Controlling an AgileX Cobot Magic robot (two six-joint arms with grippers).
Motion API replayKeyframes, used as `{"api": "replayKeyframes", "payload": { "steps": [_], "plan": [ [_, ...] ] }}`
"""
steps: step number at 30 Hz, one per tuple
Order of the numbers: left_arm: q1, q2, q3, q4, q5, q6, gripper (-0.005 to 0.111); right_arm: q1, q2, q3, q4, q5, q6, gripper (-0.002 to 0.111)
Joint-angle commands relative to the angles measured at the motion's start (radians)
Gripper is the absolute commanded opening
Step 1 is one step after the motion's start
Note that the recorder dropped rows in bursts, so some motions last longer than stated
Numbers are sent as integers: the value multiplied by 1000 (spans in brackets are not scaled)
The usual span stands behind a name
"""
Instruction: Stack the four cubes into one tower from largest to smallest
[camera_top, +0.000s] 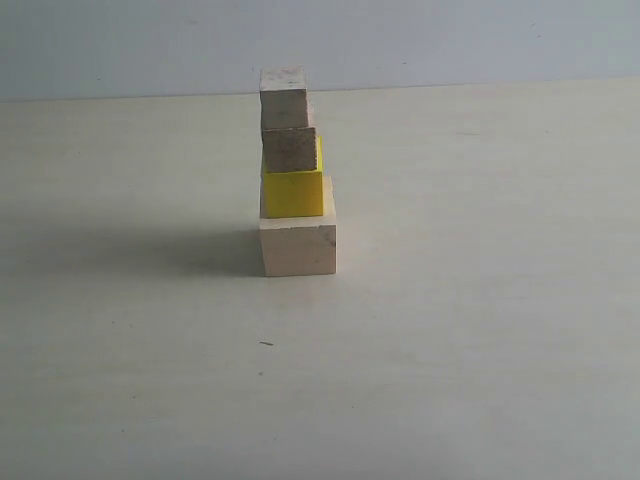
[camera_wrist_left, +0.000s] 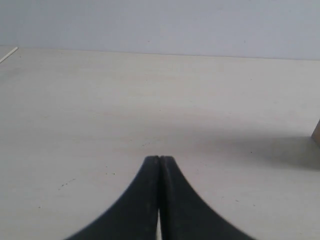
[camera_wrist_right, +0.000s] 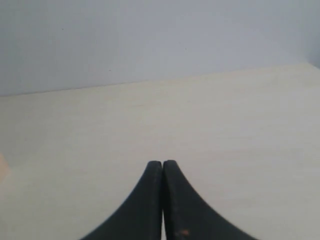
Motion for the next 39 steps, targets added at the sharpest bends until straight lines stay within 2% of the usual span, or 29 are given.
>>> {"api": "replayKeyframes", "payload": {
  "steps": [1,18,39],
  "plan": [
    [-4,-6,4,5,-9,-4,0,-7,-17,4,3,33,-20,0],
    [-4,-6,4,5,-9,-4,0,-7,-88,4,-10,110,-20,0],
    [-4,-6,4,5,-9,-4,0,-7,-88,4,-10,107,-20,0]
  ]
}}
